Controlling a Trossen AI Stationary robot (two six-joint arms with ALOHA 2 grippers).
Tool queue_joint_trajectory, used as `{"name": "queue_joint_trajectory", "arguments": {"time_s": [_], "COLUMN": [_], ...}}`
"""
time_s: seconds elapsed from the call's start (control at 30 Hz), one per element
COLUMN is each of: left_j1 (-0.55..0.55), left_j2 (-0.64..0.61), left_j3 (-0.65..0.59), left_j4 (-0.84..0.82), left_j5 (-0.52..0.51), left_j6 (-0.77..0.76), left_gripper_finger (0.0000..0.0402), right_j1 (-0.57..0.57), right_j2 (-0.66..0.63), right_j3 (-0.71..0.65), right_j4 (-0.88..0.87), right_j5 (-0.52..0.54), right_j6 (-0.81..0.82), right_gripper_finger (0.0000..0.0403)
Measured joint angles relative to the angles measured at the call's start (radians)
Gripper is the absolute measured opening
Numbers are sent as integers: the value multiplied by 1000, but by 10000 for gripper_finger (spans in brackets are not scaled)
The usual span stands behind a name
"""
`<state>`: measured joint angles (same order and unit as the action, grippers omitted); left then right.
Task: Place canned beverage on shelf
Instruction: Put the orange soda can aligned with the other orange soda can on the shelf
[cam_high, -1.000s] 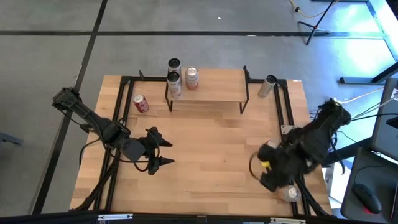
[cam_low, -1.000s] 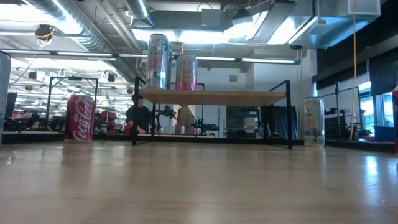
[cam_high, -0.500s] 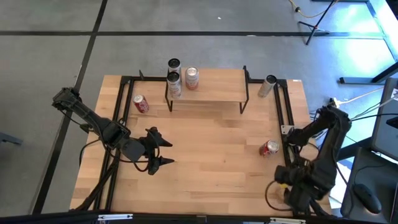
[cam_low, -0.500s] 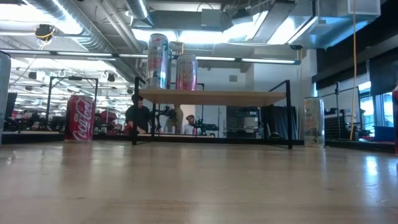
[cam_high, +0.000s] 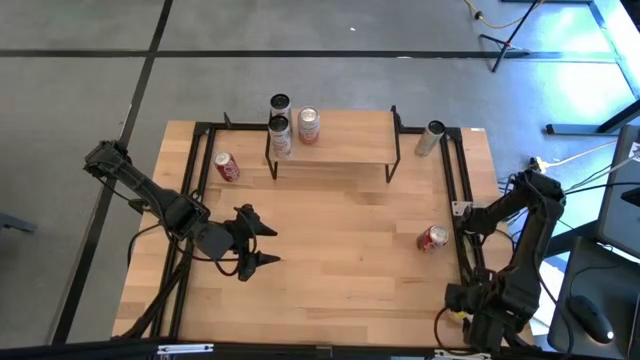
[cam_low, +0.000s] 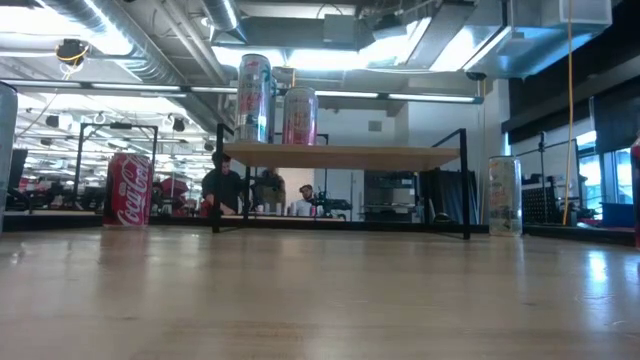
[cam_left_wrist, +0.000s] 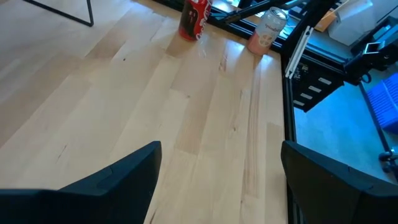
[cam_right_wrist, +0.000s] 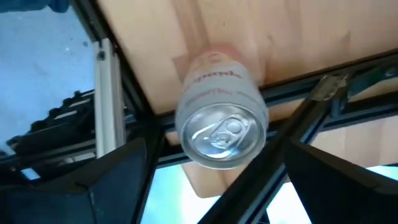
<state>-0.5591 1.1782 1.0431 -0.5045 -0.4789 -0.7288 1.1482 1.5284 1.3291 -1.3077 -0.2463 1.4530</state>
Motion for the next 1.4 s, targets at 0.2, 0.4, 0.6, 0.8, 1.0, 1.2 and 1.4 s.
{"name": "queue_joint_trajectory", "arguments": {"time_s": [0.2,0.4,0.6,0.8,1.0,1.2,1.4], "left_j1": [0,0,0,0,0,-3,-6], "left_j2": [0,0,0,0,0,0,0], "left_j3": [0,0,0,0,0,0,0], "left_j4": [0,0,0,0,0,0,0], "left_j5": [2,2,2,2,2,4,88], "left_j6": [0,-1,-1,-1,2,34,41], "left_gripper_finger": [318,318,318,318,318,318,318], "right_j1": [4,4,4,4,-12,-80,-256], "right_j2": [0,0,-1,-1,-2,0,0], "right_j3": [-44,-106,-172,-222,-225,-181,-76], "right_j4": [34,80,108,169,163,164,160], "right_j5": [-9,-17,-42,-61,-27,83,197], "right_j6": [14,18,18,17,-2,-107,-308], "right_gripper_finger": [363,363,363,350,261,260,260]}}
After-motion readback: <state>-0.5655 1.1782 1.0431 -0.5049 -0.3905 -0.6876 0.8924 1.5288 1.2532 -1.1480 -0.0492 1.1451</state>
